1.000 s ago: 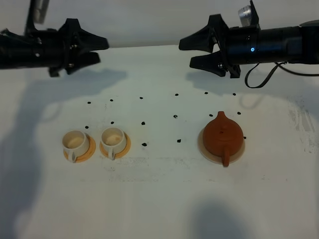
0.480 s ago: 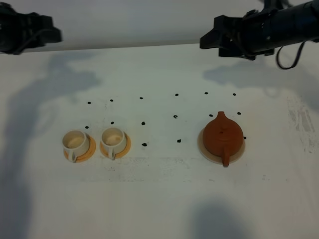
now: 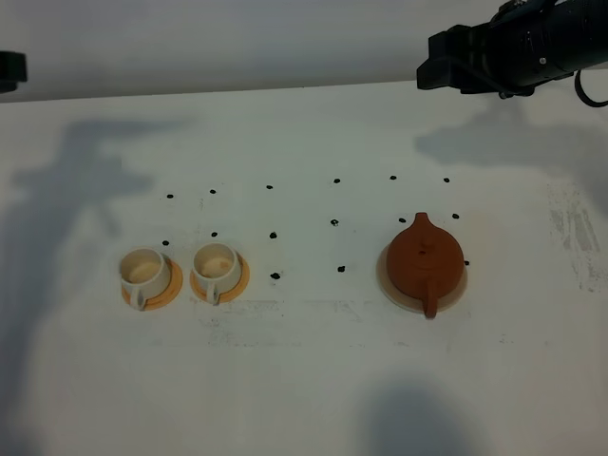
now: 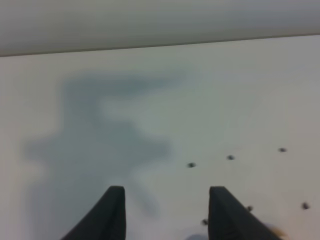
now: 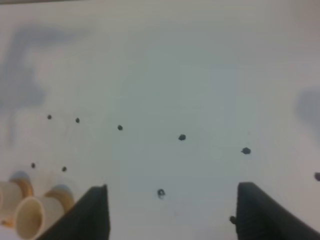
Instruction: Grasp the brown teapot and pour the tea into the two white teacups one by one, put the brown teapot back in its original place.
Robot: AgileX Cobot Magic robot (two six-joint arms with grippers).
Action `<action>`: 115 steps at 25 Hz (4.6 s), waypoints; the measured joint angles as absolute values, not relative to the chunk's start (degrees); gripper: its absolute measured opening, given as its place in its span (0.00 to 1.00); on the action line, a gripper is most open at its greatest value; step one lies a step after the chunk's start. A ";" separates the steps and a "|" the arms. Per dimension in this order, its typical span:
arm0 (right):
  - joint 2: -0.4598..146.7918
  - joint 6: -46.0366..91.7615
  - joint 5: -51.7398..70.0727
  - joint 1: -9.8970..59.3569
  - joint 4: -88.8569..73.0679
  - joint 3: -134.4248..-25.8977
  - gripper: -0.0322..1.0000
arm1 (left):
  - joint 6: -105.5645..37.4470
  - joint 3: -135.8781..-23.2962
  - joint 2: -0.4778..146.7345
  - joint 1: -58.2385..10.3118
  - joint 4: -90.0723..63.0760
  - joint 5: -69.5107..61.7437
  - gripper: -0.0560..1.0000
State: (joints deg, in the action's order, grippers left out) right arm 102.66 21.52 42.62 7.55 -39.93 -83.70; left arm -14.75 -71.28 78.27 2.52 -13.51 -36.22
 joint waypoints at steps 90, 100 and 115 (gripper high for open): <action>84.30 -10.69 31.07 23.33 1.25 -65.38 0.53 | 2.63 -25.99 -0.14 2.52 0.71 -60.64 0.36; 80.78 -14.43 29.15 22.90 1.25 -59.60 0.53 | 2.59 -25.99 -0.14 2.52 0.71 -60.64 0.36; 74.92 -18.81 30.91 22.90 2.49 -48.66 0.47 | 2.59 -25.99 -0.14 2.52 0.71 -60.64 0.36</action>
